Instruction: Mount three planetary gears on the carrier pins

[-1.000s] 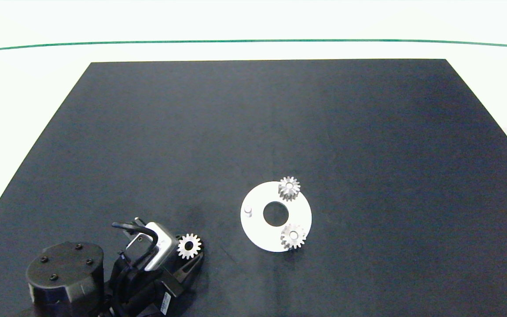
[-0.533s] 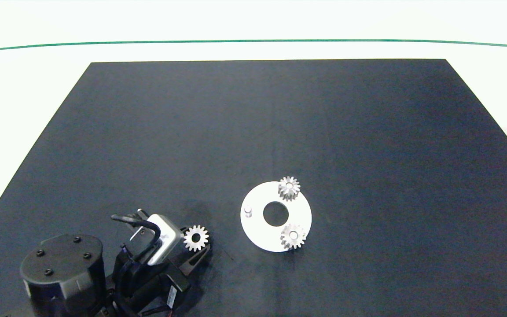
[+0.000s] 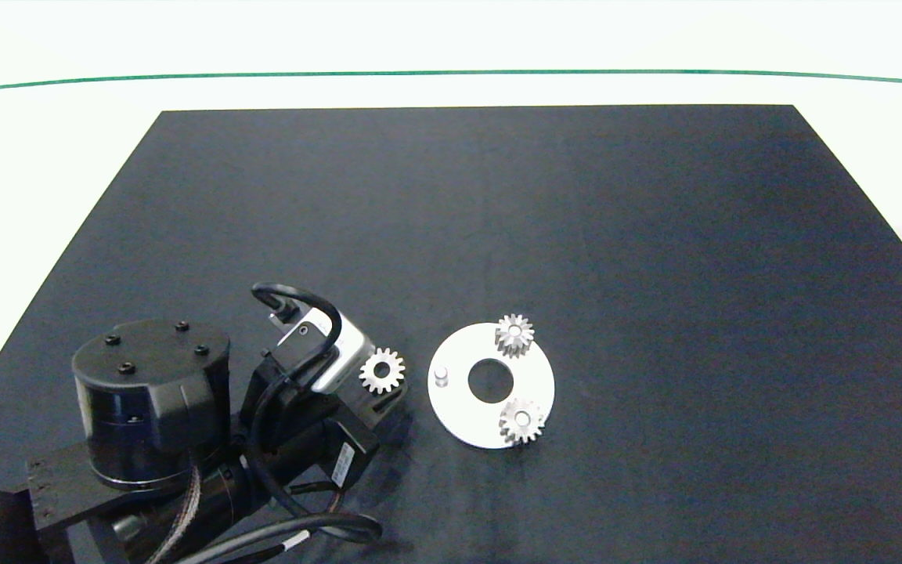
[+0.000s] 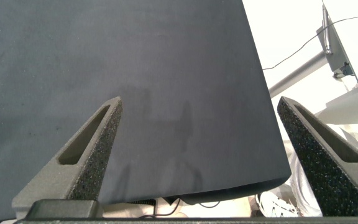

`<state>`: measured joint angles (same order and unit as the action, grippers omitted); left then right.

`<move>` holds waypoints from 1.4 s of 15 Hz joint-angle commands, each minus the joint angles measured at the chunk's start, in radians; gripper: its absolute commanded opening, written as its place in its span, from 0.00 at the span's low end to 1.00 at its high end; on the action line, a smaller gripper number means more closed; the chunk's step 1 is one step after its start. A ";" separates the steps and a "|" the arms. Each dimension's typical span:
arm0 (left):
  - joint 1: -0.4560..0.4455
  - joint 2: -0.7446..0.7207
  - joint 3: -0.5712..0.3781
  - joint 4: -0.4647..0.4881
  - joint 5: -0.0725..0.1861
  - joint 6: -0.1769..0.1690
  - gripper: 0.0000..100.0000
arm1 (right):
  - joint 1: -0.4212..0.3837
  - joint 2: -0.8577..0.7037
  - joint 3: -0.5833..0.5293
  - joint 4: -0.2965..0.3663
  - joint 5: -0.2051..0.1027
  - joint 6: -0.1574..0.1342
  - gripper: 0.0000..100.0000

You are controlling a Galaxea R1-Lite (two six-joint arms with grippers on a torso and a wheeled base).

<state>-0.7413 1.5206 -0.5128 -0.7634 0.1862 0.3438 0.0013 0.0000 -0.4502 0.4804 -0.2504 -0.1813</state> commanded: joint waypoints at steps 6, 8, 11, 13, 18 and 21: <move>-0.066 0.018 -0.033 0.004 0.029 0.000 0.04 | 0.000 0.002 -0.002 0.003 -0.003 -0.001 1.00; -0.066 0.042 -0.033 -0.005 0.029 0.000 0.04 | 0.000 0.002 -0.004 0.003 -0.003 -0.001 1.00; -0.067 0.090 -0.036 -0.051 0.029 0.000 0.04 | 0.000 0.002 -0.002 0.003 -0.003 -0.001 1.00; -0.069 0.112 -0.059 -0.059 0.029 0.000 0.04 | 0.000 0.002 -0.001 0.003 -0.003 -0.001 1.00; -0.084 0.139 -0.087 -0.073 0.029 -0.003 0.04 | 0.000 0.002 0.001 0.003 -0.003 -0.001 1.00; -0.084 0.147 -0.089 -0.074 0.029 -0.003 0.04 | 0.000 0.002 0.001 0.003 -0.003 -0.001 1.00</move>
<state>-0.8253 1.6611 -0.6009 -0.8321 0.2134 0.3389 0.0013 0.0000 -0.4498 0.4806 -0.2511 -0.1813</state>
